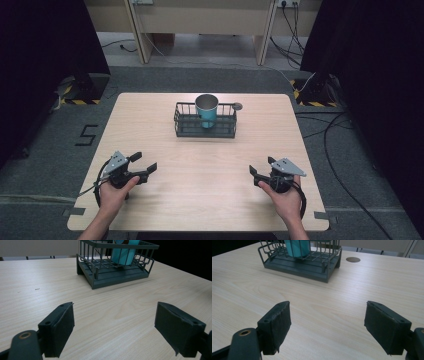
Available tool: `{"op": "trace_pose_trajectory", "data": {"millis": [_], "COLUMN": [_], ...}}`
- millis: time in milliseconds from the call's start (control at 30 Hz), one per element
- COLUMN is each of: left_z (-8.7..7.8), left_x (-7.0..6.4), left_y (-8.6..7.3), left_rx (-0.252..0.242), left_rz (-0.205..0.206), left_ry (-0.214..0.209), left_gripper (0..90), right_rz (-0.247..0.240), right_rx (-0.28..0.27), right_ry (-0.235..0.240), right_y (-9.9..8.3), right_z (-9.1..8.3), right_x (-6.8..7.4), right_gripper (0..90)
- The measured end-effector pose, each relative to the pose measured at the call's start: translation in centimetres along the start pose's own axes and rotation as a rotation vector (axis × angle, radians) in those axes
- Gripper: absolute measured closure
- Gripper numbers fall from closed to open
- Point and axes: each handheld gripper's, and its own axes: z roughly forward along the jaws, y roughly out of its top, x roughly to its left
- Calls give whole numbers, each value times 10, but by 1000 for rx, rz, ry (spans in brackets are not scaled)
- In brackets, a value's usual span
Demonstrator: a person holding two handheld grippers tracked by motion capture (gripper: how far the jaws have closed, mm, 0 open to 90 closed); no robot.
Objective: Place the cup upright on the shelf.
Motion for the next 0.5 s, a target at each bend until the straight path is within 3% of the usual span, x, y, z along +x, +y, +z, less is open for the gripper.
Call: {"op": "trace_pose_trajectory", "data": {"millis": [367,500], "left_z": [0,0], "left_x": [0,0], "left_y": [0,0], "left_rx": [2,2], "left_rz": [1,0], "left_ry": [1,3], "left_gripper": [155,155], "right_rz": [44,49], "right_rx": [-13,-52], "right_ry": [-39,-59], "right_y": [-25,-29], "right_z": [-17,-20], "right_x": [-2,-1], "right_gripper": [215,217]}}
